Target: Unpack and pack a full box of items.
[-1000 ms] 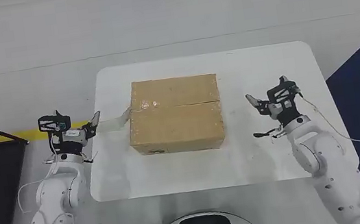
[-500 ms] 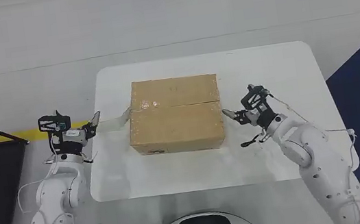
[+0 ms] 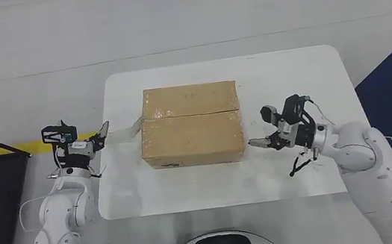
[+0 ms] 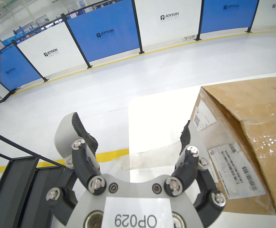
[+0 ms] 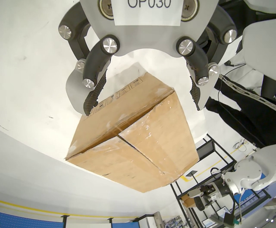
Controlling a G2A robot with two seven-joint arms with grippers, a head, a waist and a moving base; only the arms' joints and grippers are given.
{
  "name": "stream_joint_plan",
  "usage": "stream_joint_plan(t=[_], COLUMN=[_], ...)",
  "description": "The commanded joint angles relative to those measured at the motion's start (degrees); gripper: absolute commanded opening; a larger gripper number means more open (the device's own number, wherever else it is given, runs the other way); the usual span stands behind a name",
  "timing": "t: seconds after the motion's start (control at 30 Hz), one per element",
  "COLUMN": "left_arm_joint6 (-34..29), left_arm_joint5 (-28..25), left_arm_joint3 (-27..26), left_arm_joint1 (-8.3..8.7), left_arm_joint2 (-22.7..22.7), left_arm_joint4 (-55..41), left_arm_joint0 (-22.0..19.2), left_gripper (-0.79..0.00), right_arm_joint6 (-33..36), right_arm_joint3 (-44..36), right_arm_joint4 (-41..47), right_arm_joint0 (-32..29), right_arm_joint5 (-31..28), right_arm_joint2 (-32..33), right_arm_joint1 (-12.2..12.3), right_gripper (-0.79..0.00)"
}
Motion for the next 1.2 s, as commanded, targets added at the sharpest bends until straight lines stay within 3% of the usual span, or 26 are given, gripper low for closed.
stream_joint_plan(t=[0.0,0.2,0.37,0.5,0.87,1.17], left_arm_joint6=[0.0,0.0,0.0,0.0,0.0,0.0], left_arm_joint5=[0.0,0.0,0.0,0.0,0.0,0.0], left_arm_joint3=[0.0,0.0,0.0,0.0,0.0,0.0], left_arm_joint1=[0.0,0.0,0.0,0.0,0.0,0.0], left_arm_joint2=[0.0,0.0,0.0,0.0,0.0,0.0], left_arm_joint4=[0.0,0.0,0.0,0.0,0.0,0.0], left_arm_joint0=[0.0,0.0,0.0,0.0,0.0,0.0], left_gripper=[0.0,0.0,0.0,0.0,0.0,0.0], right_arm_joint6=[-0.9,-10.3,-15.9,-17.8,-14.8,-3.0], right_arm_joint3=[0.1,-0.6,1.6,3.8,5.1,7.3], right_arm_joint4=[-0.1,-14.5,-25.5,-29.1,-15.9,1.5], right_arm_joint0=[0.1,1.3,3.0,4.9,5.6,6.7], right_arm_joint5=[3.2,17.8,25.2,27.8,20.4,6.5], right_arm_joint2=[0.5,-1.5,-7.3,-10.8,-9.1,-7.6], right_arm_joint1=[0.0,-0.6,-1.3,-1.8,-1.5,-0.3], right_gripper=[0.0,0.0,0.0,0.0,0.0,0.0])
